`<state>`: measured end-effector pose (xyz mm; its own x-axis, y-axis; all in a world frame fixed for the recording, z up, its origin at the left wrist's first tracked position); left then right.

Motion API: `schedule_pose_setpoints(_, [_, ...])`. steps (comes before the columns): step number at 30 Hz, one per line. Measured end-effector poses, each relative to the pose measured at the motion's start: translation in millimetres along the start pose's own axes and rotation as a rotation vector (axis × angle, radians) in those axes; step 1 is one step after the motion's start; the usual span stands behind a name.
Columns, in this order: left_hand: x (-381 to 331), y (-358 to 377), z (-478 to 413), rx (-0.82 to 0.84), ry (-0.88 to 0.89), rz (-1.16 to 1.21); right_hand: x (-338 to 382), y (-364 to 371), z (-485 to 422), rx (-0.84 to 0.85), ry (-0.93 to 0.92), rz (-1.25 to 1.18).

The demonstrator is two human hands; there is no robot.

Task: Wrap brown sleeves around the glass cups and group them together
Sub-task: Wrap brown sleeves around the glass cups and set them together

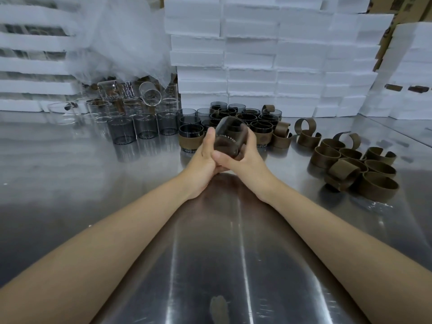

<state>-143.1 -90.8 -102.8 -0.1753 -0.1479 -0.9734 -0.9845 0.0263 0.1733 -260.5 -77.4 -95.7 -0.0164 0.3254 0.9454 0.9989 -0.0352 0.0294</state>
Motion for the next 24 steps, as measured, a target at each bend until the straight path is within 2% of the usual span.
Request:
schedule_pose_setpoints(2, [-2.9, 1.8, 4.5, -0.115, 0.143, -0.222, -1.4, -4.5, -2.0, -0.125, -0.035, 0.047])
schedule_pose_setpoints(4, [-6.4, -0.4, 7.0, -0.252, 0.398, -0.44, -1.5, -10.9, -5.9, -0.229, -0.079, 0.137])
schedule_pose_setpoints(5, [-9.0, -1.7, 9.5, -0.264, 0.525, -0.522, -2.1, -13.3, -7.1, -0.253, -0.103, 0.198])
schedule_pose_setpoints(8, [-13.9, 0.0, 15.5, -0.091, 0.837, -0.761, -3.9, -16.4, -7.9, -0.278, -0.151, 0.336])
schedule_pose_setpoints(11, [-6.8, 11.0, 20.9, 0.092, 0.937, -0.986, -4.7, -12.9, -5.2, -0.227, -0.272, 0.44])
schedule_pose_setpoints(15, [-1.4, 14.3, 21.4, 0.017, 0.893, -1.006, -3.4, -10.4, -3.3, -0.151, -0.341, 0.478])
schedule_pose_setpoints(18, [-0.9, 13.9, 18.7, -0.109, 0.792, -0.916, -3.6, -8.2, -2.4, -0.087, -0.38, 0.486])
schedule_pose_setpoints(21, [-3.8, 7.0, 15.1, -0.193, 0.548, -0.704, -3.4, -4.4, -0.4, 0.004, -0.35, 0.46])
schedule_pose_setpoints(24, [-8.0, 2.4, 8.4, -0.237, 0.278, -0.355, -0.7, -1.6, 4.8, 0.083, -0.34, 0.402])
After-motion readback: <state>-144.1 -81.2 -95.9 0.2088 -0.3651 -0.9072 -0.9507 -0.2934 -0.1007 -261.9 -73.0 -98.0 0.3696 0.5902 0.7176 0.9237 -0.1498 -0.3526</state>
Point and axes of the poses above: each hand's wrist, its own z-axis away from the middle knuckle, its own y-axis out of the palm, x = y × z, the point moved 1 cm from there along -z, towards the middle knuckle, and after that the axes turned 13 degrees about -x, right-handed, at the moved point
